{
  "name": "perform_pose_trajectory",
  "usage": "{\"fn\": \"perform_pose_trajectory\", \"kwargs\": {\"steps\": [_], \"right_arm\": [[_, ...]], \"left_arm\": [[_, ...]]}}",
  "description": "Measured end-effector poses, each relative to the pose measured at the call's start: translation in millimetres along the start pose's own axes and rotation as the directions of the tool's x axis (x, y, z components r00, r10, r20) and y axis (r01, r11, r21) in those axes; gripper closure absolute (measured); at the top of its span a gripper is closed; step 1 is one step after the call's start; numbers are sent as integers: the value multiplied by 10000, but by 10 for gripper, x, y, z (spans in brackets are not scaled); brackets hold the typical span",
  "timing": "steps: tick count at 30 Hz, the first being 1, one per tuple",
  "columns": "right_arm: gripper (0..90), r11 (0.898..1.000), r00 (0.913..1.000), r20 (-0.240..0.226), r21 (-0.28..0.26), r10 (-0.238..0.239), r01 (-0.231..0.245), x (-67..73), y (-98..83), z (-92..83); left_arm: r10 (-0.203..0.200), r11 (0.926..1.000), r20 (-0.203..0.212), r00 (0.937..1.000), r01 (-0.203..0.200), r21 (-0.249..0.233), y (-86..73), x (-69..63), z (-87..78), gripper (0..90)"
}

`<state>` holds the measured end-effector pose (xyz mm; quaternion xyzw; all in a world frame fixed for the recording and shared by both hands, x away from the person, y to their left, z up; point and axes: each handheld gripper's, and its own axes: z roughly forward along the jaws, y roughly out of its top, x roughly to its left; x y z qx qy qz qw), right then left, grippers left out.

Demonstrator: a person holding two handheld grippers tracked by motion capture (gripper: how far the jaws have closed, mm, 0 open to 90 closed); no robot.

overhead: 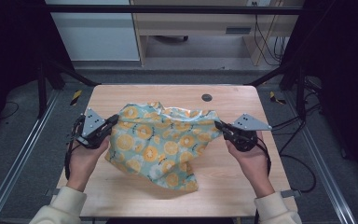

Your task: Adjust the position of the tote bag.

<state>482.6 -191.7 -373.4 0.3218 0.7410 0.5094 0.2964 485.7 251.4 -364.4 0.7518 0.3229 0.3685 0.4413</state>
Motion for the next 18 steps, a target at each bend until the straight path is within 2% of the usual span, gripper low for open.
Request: {"fn": "perform_pose_trajectory", "kwargs": {"steps": [5, 13, 18], "right_arm": [[900, 10000, 10000, -45, 44, 32, -32, 41, -82, -4], [900, 10000, 9999, -155, 42, 36, -35, 115, -178, -41], [900, 9999, 9997, -231, 76, -119, 120, 193, -238, -69]], "left_arm": [[-214, 9998, 18, 9998, 214, -24, -68, -19, -9, 900], [-280, 9996, -6, 9996, 280, -108, -171, -68, -98, 900], [-434, 9987, 11, 9991, 434, -253, -278, -95, -169, 900]]}}
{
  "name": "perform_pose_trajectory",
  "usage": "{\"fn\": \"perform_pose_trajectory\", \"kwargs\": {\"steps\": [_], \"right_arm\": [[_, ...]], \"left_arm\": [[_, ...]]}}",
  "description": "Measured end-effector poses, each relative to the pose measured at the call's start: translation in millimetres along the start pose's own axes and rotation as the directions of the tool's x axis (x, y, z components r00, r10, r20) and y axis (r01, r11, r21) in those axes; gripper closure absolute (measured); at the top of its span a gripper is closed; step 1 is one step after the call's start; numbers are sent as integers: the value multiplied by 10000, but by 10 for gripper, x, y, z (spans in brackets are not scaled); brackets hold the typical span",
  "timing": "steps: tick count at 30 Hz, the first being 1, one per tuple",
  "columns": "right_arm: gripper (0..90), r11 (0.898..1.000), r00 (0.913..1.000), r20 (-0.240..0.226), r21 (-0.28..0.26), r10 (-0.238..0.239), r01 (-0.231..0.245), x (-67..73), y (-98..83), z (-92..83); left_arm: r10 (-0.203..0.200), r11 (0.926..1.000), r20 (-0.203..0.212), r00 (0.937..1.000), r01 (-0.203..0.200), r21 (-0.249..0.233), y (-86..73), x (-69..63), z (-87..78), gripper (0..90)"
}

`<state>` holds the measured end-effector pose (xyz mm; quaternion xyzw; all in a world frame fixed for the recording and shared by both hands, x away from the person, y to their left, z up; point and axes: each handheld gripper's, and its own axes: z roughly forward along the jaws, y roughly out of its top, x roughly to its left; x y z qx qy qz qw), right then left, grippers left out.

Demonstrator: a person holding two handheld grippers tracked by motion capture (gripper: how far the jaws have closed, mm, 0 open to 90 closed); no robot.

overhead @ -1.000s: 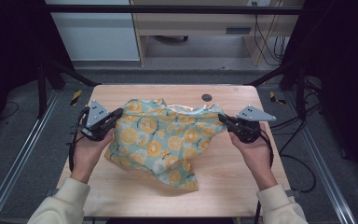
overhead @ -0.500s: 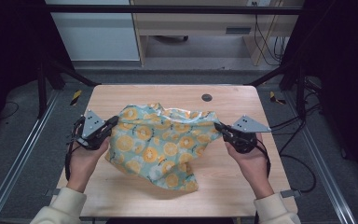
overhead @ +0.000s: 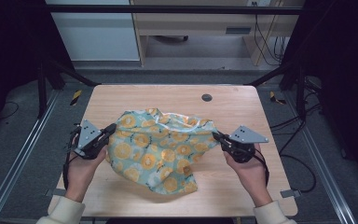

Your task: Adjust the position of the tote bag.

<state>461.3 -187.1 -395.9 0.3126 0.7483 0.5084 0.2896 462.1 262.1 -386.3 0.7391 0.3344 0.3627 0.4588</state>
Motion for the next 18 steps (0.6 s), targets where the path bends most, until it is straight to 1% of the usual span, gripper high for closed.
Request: {"fn": "perform_pose_trajectory", "kwargs": {"steps": [5, 9, 12, 14, 18], "right_arm": [[900, 9999, 9998, -129, -49, -132, 131, 97, -24, -58], [900, 9992, 9991, -195, -174, -374, 370, 173, -5, -109], [900, 9988, 9983, -355, -187, -455, 449, 234, -28, -153], [900, 9987, 9977, -480, -197, -485, 476, 274, -58, -184], [900, 9983, 9951, -803, -122, -580, 572, 384, -165, -230]], "left_arm": [[-324, 9988, -24, 9995, 323, -355, -88, -19, -123, 900], [-393, 9976, -123, 9992, 385, -584, -122, -25, -214, 900], [-479, 9957, -80, 9988, 471, -796, -178, -49, -329, 900], [-378, 9964, -30, 9993, 375, -761, -224, -69, -405, 900], [-525, 9962, 116, 9986, 531, -693, -338, -95, -519, 900]]}}
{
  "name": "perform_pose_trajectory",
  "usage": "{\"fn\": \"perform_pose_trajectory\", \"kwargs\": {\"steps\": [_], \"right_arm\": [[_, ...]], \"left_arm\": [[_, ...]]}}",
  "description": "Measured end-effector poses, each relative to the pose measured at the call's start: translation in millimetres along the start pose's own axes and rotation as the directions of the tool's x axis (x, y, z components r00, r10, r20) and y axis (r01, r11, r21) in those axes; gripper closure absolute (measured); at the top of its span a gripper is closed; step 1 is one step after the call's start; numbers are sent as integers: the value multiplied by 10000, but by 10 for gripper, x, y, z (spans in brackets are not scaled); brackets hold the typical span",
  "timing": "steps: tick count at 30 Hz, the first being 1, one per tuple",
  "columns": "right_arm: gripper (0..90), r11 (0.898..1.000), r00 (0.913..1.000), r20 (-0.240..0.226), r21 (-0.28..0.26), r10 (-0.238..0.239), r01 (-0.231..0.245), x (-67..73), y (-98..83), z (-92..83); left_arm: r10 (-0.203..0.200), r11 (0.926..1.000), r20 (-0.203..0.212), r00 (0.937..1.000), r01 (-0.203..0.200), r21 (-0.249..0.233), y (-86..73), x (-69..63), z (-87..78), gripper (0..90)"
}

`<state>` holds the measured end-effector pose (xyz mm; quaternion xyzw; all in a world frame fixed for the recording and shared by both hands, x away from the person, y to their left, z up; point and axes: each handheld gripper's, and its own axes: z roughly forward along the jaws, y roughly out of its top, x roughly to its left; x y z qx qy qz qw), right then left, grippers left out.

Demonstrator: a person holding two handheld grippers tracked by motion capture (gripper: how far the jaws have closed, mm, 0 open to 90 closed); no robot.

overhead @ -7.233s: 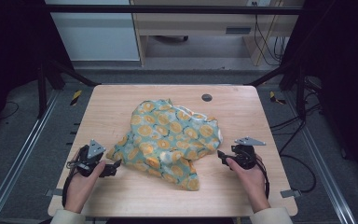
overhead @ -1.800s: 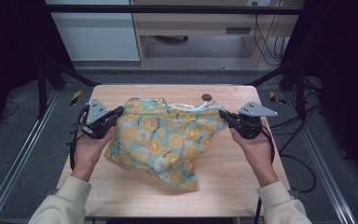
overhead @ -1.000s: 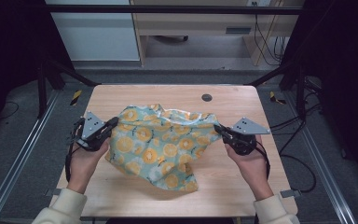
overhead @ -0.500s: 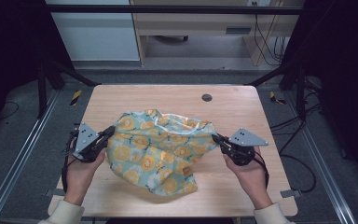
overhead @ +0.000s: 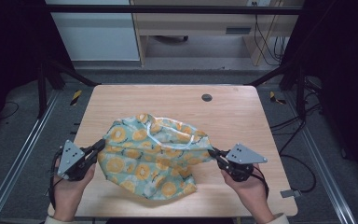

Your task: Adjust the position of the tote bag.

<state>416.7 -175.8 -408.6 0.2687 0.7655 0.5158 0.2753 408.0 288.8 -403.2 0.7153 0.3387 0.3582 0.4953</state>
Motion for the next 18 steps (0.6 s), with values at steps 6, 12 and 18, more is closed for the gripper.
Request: {"fn": "perform_pose_trajectory", "kwargs": {"steps": [6, 12, 18], "right_arm": [[900, 9999, 9998, -218, 95, -33, 35, 110, -82, -45], [900, 9999, 9991, -419, 115, -85, 90, 159, -132, -105], [900, 9998, 9986, -511, 90, -163, 167, 161, -172, -170]], "left_arm": [[-100, 9999, 174, 9998, 101, -44, -65, -21, -100, 900], [-122, 9999, 356, 9993, 118, 103, -121, -61, -166, 900], [-297, 9994, 672, 9973, 285, 193, -169, -109, -197, 900]]}}
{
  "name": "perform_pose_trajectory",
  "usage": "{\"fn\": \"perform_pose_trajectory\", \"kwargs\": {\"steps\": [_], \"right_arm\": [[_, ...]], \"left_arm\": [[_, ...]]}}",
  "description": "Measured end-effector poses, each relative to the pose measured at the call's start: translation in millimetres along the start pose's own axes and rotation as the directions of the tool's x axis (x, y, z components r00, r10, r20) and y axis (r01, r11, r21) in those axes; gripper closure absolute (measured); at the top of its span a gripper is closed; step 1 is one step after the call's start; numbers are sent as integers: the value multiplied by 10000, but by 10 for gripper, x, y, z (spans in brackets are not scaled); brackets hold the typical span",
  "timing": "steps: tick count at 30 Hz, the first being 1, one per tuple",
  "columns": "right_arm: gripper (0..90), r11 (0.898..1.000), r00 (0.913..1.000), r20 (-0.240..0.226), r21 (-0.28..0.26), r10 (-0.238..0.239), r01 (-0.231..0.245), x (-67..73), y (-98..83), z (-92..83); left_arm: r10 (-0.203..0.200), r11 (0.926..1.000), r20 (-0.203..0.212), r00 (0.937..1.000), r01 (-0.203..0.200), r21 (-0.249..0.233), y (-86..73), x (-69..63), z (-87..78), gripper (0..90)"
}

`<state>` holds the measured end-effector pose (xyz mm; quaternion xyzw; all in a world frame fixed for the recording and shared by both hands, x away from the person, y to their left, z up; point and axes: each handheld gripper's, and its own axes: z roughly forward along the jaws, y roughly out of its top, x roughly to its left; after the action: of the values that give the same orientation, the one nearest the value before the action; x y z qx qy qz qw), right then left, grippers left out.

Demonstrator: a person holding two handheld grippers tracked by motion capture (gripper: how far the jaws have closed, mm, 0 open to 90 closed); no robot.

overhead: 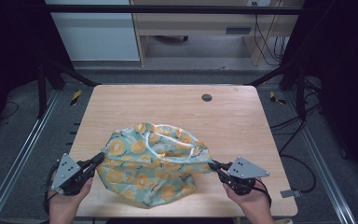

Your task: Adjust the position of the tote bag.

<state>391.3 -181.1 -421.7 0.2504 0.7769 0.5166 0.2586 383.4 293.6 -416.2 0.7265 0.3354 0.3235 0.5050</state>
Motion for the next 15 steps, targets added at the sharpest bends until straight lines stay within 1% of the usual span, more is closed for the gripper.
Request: {"fn": "perform_pose_trajectory", "kwargs": {"steps": [2, 5, 6, 10, 13, 15], "right_arm": [[900, 10000, 9999, -159, 80, 33, -31, 3, -28, -11], [900, 9993, 9994, -340, 376, 26, -13, 6, -77, 16], [900, 9988, 9994, -339, 480, 20, -4, 6, -86, 25], [900, 9970, 9991, -415, 770, -20, 52, -5, -114, 61], [900, 9953, 9990, -441, 969, -3, 46, -9, -135, 83], [900, 9929, 9990, -453, 1184, -41, 94, -9, -152, 100]], "left_arm": [[-5, 9999, 49, 10000, 4, 151, -18, -4, 0, 900], [-30, 9987, 97, 9999, 25, 505, -57, -5, 33, 900], [-28, 9978, 81, 10000, 23, 656, -72, -8, 49, 900], [73, 9952, 79, 9999, -80, 971, -93, -13, 93, 900], [204, 9917, 100, 9997, -215, 1265, -110, -19, 125, 900], [267, 9865, 255, 9993, -305, 1612, -138, -14, 177, 900]]}}
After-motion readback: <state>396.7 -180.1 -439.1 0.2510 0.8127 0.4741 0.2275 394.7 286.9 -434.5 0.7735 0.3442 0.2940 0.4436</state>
